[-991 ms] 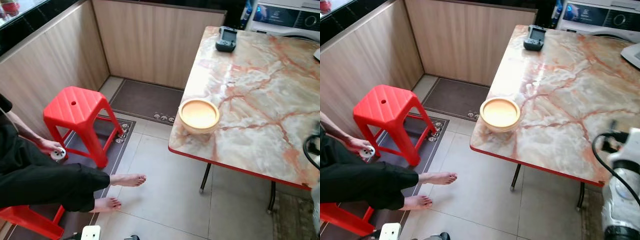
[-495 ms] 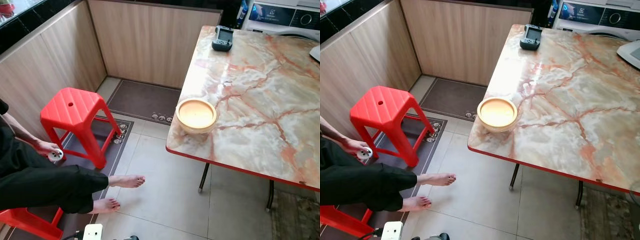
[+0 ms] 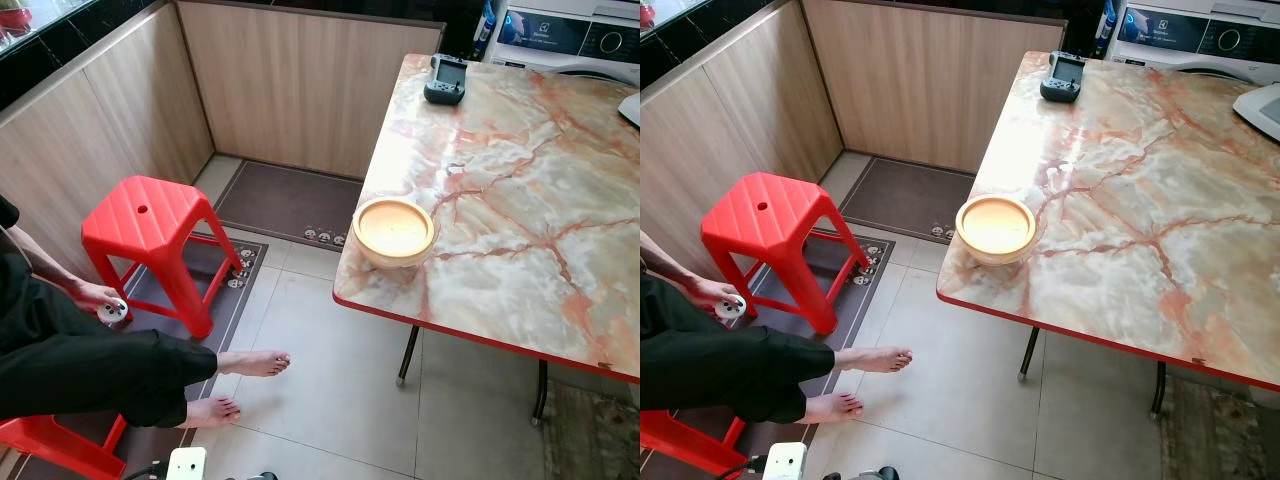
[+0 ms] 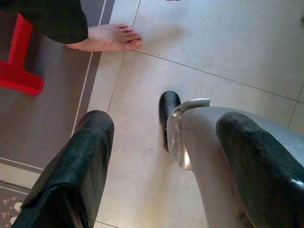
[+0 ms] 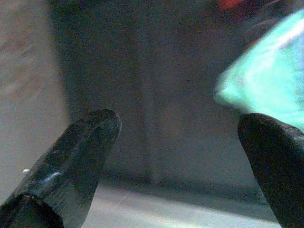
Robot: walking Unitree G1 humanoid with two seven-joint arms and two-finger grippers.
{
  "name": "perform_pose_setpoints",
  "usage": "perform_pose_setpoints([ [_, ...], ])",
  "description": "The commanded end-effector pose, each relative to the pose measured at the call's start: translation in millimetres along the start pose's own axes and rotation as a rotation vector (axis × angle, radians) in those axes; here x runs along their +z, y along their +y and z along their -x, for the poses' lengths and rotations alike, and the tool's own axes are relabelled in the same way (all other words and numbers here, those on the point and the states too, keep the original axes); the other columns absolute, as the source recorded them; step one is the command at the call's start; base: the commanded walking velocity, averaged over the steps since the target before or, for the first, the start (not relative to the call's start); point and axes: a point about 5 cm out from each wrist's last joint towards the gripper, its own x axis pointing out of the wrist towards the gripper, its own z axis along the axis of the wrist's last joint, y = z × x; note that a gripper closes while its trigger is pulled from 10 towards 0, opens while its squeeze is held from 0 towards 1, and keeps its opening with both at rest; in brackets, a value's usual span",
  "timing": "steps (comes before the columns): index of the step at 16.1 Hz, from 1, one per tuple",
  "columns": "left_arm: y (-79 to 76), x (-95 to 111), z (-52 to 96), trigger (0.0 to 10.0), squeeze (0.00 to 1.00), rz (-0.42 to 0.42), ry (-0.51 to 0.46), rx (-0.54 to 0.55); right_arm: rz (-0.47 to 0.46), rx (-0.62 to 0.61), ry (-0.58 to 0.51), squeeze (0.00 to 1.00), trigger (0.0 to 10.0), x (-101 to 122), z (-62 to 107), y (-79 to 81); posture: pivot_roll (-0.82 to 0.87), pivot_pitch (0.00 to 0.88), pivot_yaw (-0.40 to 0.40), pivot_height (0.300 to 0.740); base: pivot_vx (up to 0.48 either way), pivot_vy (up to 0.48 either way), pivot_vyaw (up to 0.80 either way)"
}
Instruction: Restocking fridge
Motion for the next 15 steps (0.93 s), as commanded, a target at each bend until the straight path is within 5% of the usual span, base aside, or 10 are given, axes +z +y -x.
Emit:
perform_pose_setpoints([
  [1,-1.2,-5.9,1.9,10.0,0.0,-0.008,0.018,-0.004,-0.019,0.195,0.065,0.0,10.0,-17.0,11.9,25.6,0.11,0.157,-0.053,0.74,0.0,0.0,0.0],
  [4,-0.2,-6.2,2.6,10.0,0.0,-0.009,0.009,-0.003,-0.127,0.708,-0.042,0.0,10.0,0.1,62.9,101.0,0.12,0.156,-0.05,0.74,0.0,0.0,0.0],
  [7,-0.1,-4.7,2.4,10.0,0.0,-0.009,-0.001,-0.002,-0.185,0.924,-0.14,0.0,10.0,28.1,97.5,134.9,0.12,0.153,-0.051,0.74,0.0,0.0,0.0],
  [10,-1.8,10.5,-0.6,10.0,0.0,-0.02,-0.084,0.0,-0.241,1.012,-0.203,0.0,10.0,49.8,115.2,148.1,0.13,0.151,-0.047,0.74,0.0,0.0,0.0],
  [15,-6.2,49.3,-3.9,10.0,0.0,-0.005,-0.296,-0.019,-0.094,1.155,-0.29,0.0,10.0,52.7,147.8,170.3,0.14,0.139,-0.046,0.74,0.0,0.0,0.0],
])
